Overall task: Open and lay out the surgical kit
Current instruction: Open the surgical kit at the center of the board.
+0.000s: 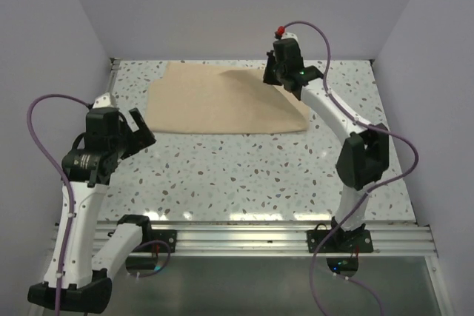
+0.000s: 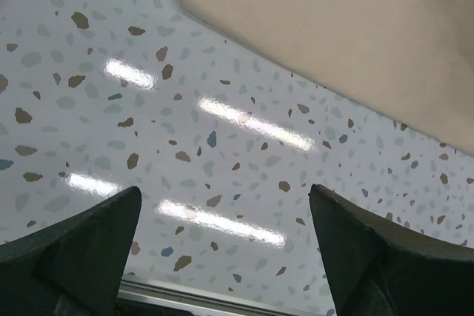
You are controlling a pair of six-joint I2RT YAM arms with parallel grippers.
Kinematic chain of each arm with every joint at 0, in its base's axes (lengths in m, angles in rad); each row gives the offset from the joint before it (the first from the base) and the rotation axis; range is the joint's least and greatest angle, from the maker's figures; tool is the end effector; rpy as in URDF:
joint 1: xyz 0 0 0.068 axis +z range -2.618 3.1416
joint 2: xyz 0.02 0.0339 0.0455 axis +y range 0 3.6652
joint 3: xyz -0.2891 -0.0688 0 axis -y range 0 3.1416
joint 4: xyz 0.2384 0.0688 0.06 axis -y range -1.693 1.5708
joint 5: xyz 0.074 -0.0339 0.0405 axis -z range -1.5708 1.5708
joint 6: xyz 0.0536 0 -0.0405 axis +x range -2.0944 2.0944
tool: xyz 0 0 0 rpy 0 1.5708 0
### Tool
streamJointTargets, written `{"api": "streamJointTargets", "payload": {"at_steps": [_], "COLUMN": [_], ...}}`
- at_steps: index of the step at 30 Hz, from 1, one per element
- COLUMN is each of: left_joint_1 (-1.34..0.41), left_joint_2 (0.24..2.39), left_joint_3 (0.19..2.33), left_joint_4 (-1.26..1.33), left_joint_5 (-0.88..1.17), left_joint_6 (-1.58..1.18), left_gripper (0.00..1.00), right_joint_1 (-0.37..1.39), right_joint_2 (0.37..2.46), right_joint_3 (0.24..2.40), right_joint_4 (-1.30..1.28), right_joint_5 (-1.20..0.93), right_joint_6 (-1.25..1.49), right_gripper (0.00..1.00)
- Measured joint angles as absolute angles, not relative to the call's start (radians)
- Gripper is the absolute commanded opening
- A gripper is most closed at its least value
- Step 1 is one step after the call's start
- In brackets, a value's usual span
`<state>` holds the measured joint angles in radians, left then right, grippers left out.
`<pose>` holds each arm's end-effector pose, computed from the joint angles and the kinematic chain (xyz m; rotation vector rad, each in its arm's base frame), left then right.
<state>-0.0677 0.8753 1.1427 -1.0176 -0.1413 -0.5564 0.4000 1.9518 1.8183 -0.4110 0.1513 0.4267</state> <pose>0.1420 -0.0021 0.3697 -0.6294 2.2295 -0.1533 0.4456 0.1796 0.3438 0.1191 2.1229 0.3334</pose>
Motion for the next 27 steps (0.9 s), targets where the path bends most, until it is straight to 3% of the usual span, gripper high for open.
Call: {"api": "streamJointTargets", "payload": {"at_steps": [8, 12, 17, 19, 20, 27], "left_joint_1": [-0.068, -0.068, -0.068, -0.068, -0.068, -0.068], "left_joint_2": [0.709, 0.692, 0.679, 0.671, 0.667, 0.643], "left_joint_3": [1.143, 1.143, 1.144, 1.144, 1.144, 1.144], "left_joint_4": [-1.101, -1.119, -1.124, -1.124, -1.124, -1.124], "left_joint_5": [-0.100, -0.081, -0.060, -0.054, -0.052, -0.048], "left_joint_6": [-0.576, -0.589, -0.599, -0.606, -0.609, -0.611], "left_gripper": [0.99, 1.00, 0.99, 0.99, 0.99, 0.99], "right_joint_1": [0.667, 0.821, 0.838, 0.838, 0.838, 0.838], "right_joint_2": [1.455, 1.098, 0.657, 0.571, 0.551, 0.742], "right_joint_3": [1.272, 1.003, 0.873, 0.872, 0.874, 0.936], "right_joint_4": [-0.518, -0.664, -0.920, -1.005, -1.048, -1.214], "right_joint_5": [0.238, 0.268, 0.301, 0.317, 0.329, 0.420], "right_joint_6": [0.532, 0.696, 0.876, 0.925, 0.942, 0.974], "right_gripper": [0.00, 0.00, 0.03, 0.61, 0.98, 0.98]}}
